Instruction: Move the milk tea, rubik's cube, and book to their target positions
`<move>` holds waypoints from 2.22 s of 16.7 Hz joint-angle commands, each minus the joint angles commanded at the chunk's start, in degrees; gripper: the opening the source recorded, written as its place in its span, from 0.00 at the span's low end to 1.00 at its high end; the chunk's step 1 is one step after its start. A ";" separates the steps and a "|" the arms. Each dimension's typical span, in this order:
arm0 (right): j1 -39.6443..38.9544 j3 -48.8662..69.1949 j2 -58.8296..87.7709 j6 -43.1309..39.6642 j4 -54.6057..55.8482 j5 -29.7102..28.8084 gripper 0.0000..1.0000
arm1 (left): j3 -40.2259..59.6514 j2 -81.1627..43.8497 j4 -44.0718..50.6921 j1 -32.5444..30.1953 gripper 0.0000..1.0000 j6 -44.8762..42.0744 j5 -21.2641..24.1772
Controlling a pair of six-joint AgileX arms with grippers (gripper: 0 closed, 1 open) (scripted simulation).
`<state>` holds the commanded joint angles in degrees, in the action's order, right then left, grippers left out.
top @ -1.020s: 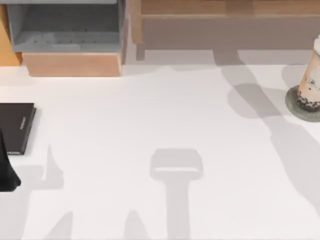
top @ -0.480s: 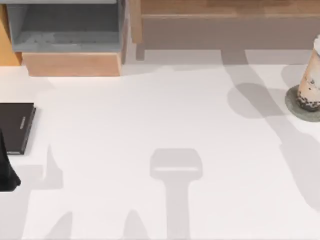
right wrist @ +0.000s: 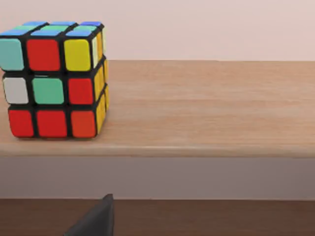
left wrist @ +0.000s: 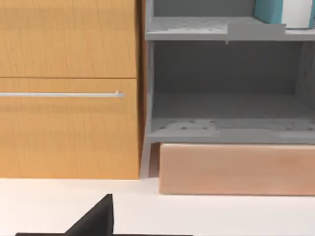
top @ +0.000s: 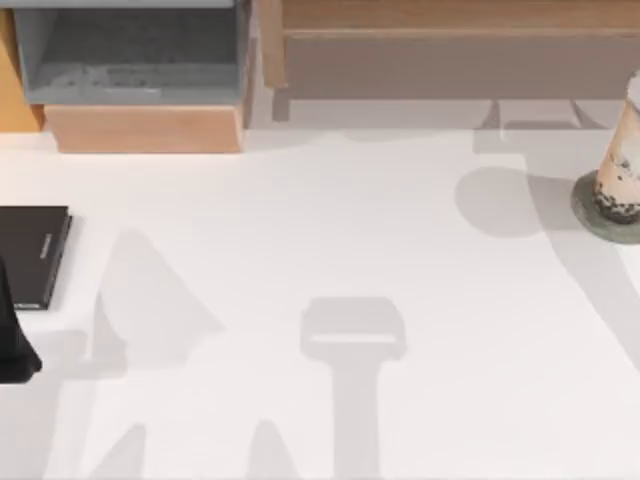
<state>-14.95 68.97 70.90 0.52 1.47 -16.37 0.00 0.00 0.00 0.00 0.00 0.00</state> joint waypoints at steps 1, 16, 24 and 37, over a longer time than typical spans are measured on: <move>1.05 -4.78 -4.91 -0.04 -0.10 1.12 1.00 | 0.00 0.00 0.00 0.00 1.00 0.00 0.00; 14.58 -67.49 -69.38 -0.51 -1.43 15.96 1.00 | 0.00 0.00 0.00 0.00 1.00 0.00 0.00; 14.95 -68.97 -70.90 -0.52 -1.47 16.37 1.00 | 0.59 -0.61 -0.30 -0.11 1.00 0.01 -0.15; 14.95 -68.97 -70.90 -0.52 -1.47 16.37 1.00 | 41.29 -58.36 -20.63 -8.86 1.00 0.44 -9.29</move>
<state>0.00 0.00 0.00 0.00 0.00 0.00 41.29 -58.36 -20.63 -8.86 0.44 -9.29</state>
